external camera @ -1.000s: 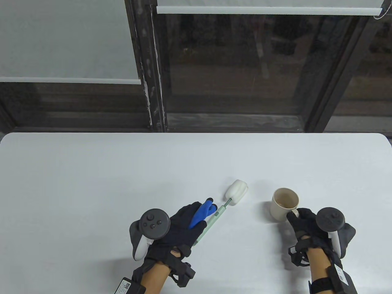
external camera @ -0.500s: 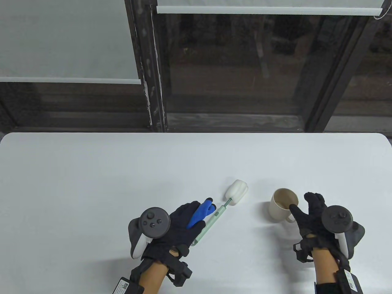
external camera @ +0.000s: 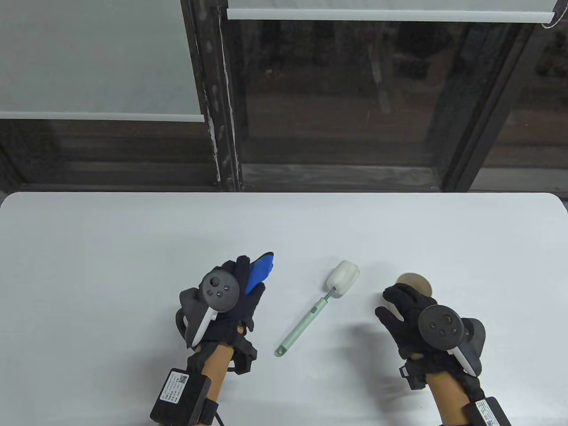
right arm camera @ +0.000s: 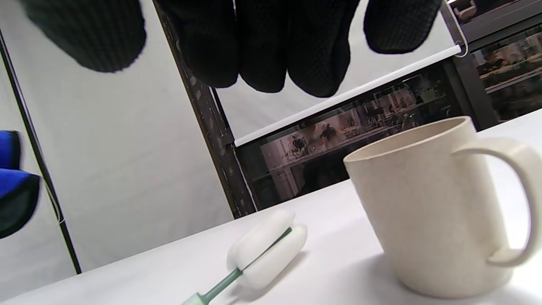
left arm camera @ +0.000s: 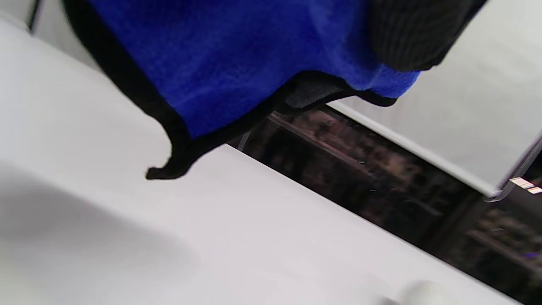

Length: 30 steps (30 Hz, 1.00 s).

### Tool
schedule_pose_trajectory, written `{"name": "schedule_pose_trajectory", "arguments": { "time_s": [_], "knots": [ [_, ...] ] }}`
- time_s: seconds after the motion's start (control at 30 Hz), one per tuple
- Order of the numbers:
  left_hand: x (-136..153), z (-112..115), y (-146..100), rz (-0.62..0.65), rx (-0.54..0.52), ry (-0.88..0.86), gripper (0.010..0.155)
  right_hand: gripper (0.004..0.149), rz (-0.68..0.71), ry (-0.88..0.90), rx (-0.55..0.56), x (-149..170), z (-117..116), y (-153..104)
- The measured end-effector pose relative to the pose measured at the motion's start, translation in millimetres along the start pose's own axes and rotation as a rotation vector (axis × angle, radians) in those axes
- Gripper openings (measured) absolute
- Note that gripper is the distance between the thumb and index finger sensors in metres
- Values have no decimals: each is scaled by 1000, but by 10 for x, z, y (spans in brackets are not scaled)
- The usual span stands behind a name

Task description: Brush the water cup with the cup brush

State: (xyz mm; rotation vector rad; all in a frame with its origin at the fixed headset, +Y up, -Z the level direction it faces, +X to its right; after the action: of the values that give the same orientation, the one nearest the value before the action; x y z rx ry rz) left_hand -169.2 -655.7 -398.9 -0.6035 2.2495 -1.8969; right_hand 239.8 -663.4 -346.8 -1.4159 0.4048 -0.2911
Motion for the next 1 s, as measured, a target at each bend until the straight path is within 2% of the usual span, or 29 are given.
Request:
{"name": "schedule_pose_trajectory", "arguments": {
  "time_s": [0.2,0.3,0.43,0.53,0.67,0.9,1.0],
  "knots": [
    [263,458,358,-94,96,292,70,56,-22,15,-25,62,-39,20],
    [431,720,418,-139,181,394,70,56,-38,24,-38,100,-58,37],
    [607,975,393,-186,276,362,71,57,-52,28,-56,136,-85,54],
    [642,1047,365,-189,287,290,73,58,-58,34,-63,141,-92,57],
    [674,1093,353,-186,323,276,79,59,-67,45,-88,157,-135,60],
    [805,1234,343,-215,505,267,94,63,-61,67,-105,160,-153,59],
    [835,1310,308,-214,621,258,95,64,-61,79,-105,168,-153,56]
  ]
}}
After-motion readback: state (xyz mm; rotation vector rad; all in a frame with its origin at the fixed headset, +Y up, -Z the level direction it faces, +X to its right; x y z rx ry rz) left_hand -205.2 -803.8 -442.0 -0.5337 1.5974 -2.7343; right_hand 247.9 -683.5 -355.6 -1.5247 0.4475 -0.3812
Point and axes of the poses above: the tracker on the back of each hand, its own x axis roughly to the little-finger side, its own y axis roughly from the wrist to the fingertips, z = x × y, the point moved 4 cm from there along y, roughly from the wrist to the fingertips, and after that the axes turned 8 degrees about -x, right-handed, at the moved point
